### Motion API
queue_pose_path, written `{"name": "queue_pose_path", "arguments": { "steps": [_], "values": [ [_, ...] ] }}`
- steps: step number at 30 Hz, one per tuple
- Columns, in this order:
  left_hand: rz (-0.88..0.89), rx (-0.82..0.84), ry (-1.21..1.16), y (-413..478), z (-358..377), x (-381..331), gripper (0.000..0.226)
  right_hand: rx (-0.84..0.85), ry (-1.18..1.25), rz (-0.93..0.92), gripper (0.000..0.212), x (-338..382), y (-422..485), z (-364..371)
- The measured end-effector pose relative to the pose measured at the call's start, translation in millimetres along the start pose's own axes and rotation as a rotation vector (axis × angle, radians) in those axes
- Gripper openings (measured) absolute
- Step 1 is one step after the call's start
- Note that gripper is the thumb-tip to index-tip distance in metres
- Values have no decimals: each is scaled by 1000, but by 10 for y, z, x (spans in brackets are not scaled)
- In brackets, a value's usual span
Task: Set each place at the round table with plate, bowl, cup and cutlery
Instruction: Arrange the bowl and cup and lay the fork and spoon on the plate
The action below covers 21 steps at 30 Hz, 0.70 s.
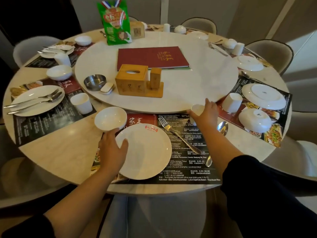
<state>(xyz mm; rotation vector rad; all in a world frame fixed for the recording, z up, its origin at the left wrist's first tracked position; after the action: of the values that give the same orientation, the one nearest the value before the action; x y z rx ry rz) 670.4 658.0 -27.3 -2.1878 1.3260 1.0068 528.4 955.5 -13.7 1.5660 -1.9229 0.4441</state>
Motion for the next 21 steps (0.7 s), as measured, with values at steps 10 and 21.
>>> {"name": "queue_pose_path", "arguments": {
  "steps": [10,21],
  "values": [
    [-331,205,-192,36,-178,595,33,239,-178,-46,25,-70,-774,568],
    [-417,315,-479,-29,-41,496,41,90,155,124,15,118,-901,247]
  ]
}}
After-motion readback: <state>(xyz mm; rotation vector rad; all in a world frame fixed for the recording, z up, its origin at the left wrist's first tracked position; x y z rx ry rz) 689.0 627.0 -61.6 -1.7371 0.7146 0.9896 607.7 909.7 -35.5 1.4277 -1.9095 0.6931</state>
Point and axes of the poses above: each hand's wrist, its own y-axis towards the middle knuckle, its own z-axis out of the palm, x = y × z, the point moved 4 cm from there along y, towards the middle knuckle, and after that the axes turned 1 degree about -y, right-handed, at the moved point
